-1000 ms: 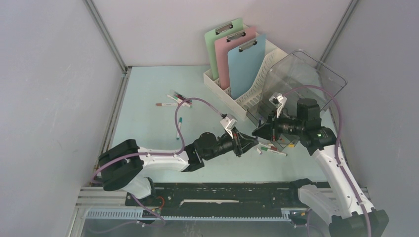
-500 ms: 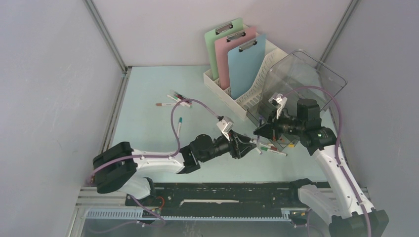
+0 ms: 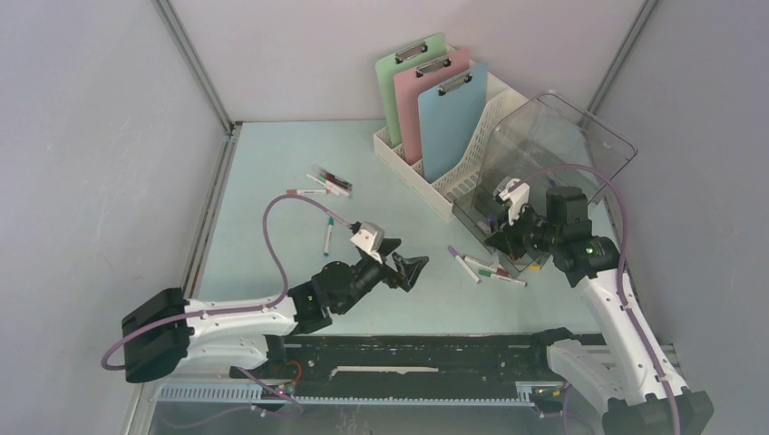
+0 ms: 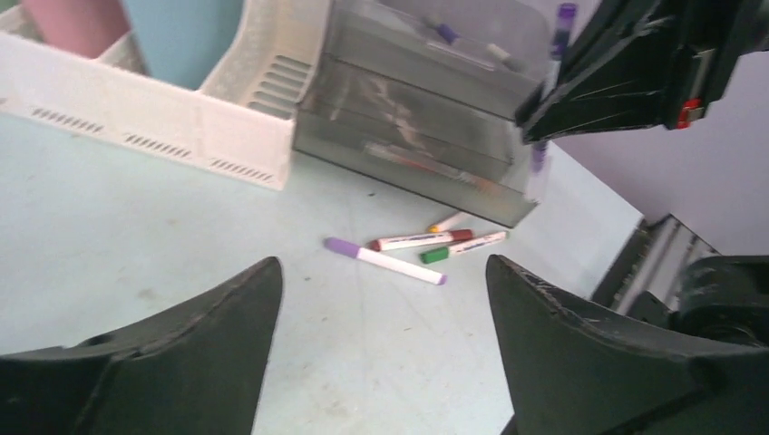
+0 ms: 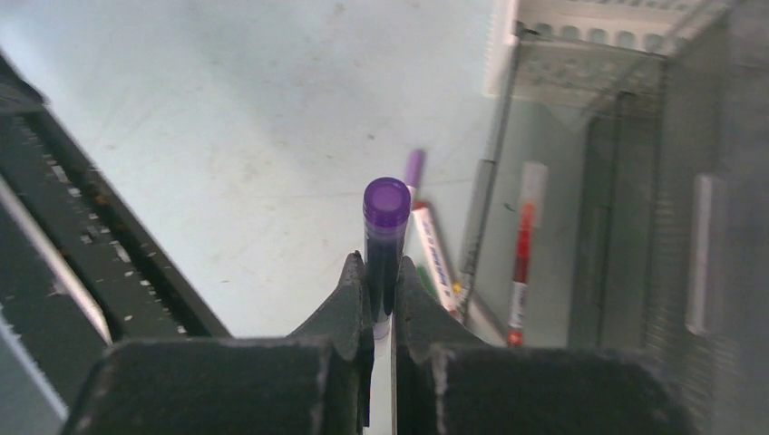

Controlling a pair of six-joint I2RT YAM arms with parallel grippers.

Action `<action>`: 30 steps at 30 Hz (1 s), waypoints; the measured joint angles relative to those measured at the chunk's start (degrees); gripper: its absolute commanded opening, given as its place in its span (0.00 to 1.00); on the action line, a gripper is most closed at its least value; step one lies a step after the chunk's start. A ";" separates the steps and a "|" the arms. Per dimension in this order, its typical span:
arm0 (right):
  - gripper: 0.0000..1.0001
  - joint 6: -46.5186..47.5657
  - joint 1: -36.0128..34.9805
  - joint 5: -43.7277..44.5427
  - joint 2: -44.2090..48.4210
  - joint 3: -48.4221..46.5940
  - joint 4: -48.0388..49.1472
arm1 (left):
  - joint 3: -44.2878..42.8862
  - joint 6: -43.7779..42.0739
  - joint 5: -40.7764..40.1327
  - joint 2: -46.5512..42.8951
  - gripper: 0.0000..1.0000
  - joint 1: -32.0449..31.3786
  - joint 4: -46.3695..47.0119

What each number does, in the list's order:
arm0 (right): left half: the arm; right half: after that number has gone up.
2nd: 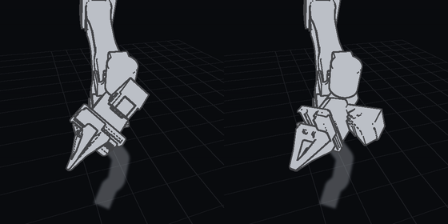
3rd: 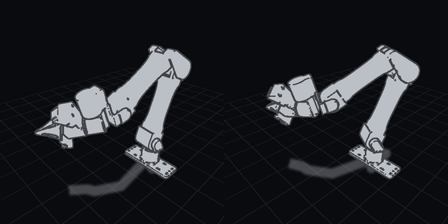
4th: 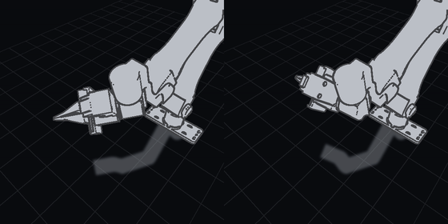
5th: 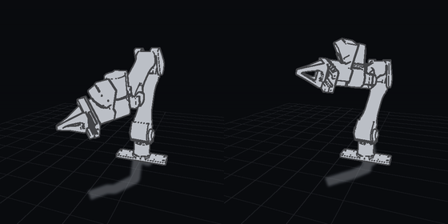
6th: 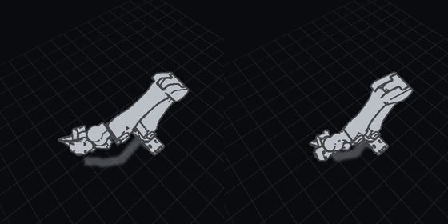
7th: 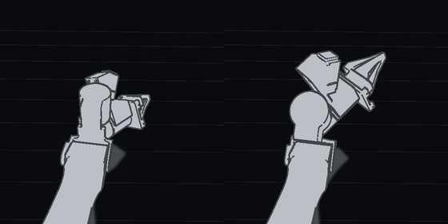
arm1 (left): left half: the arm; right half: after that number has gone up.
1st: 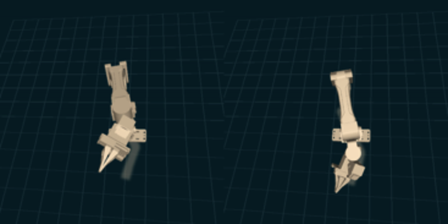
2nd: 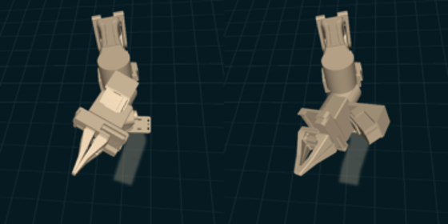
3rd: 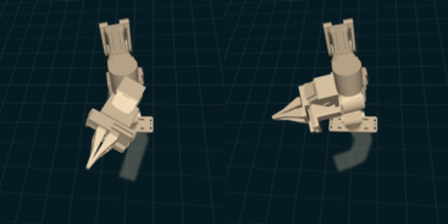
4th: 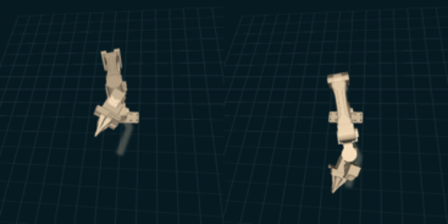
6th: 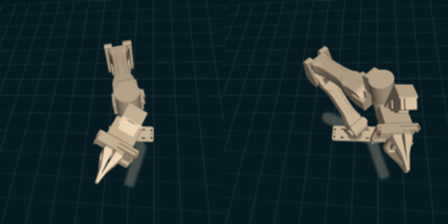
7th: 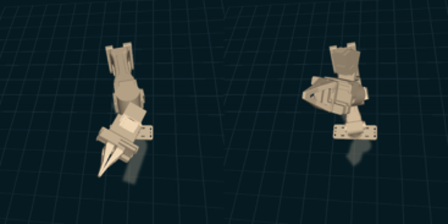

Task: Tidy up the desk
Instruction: Place the stationery in the drawer.

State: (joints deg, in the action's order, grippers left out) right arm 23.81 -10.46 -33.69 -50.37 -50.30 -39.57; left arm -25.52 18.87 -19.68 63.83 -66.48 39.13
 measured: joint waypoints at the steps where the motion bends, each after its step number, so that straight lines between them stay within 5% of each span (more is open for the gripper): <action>1: 0.00 0.15 0.28 1.11 0.00 0.00 0.00 | 0.74 -0.22 -1.33 -0.87 0.99 0.00 -0.28; 10: 0.00 -0.76 2.99 12.37 -0.11 1.29 3.89 | 5.79 0.15 -17.59 -4.13 1.00 0.17 -4.61; 19: 0.05 -1.70 3.61 18.56 -1.99 2.95 6.78 | 5.81 1.66 -21.49 -3.06 1.00 0.24 -7.52; 30: 0.42 -2.08 3.26 20.15 -3.78 3.04 7.17 | 5.81 2.21 -22.69 -2.97 1.00 0.46 -8.94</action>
State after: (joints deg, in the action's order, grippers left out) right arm 21.74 -7.20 -13.54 -54.15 -47.27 -32.40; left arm -19.70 21.08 -42.37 60.86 -66.02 30.20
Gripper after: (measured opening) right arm 0.323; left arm 0.996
